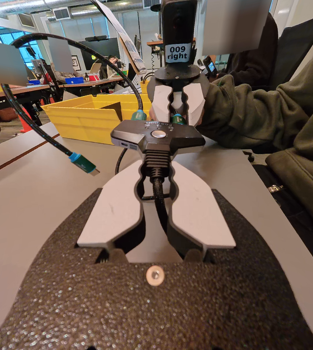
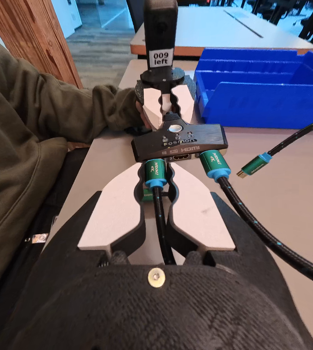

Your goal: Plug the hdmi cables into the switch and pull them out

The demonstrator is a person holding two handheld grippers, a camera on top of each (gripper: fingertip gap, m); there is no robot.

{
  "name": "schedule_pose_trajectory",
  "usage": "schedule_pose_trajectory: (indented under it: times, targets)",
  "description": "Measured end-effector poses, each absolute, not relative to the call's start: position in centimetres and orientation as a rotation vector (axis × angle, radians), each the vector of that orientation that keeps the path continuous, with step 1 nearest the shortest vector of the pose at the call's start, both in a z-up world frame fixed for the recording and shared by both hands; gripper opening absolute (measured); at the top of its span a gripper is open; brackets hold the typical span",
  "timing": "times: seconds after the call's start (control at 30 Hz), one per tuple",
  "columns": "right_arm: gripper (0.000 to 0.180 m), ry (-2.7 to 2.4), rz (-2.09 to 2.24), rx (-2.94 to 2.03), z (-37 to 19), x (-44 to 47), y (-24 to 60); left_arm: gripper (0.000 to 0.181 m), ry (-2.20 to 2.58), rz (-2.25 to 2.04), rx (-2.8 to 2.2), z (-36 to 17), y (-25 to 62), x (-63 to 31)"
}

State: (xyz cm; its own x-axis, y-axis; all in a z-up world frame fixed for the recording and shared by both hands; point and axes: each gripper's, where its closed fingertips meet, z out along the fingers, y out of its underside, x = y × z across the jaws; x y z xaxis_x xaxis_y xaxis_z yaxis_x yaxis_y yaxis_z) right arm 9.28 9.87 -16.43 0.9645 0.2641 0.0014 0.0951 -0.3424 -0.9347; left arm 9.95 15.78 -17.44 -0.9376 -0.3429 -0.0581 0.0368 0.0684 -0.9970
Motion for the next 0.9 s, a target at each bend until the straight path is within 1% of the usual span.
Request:
schedule_pose_trajectory:
  times: [0.57, 0.9]
  targets:
    - [0.024, -0.304, 0.148, -2.105, -17.0, 8.6, 8.0, 0.022, 2.149, -1.876, -0.246, -17.2, 14.4, 9.1]
    - [0.023, -0.374, 0.079, -2.122, -16.0, 8.0, 7.5, 0.022, 2.175, -1.804, -0.184, -16.1, 14.0, 8.3]
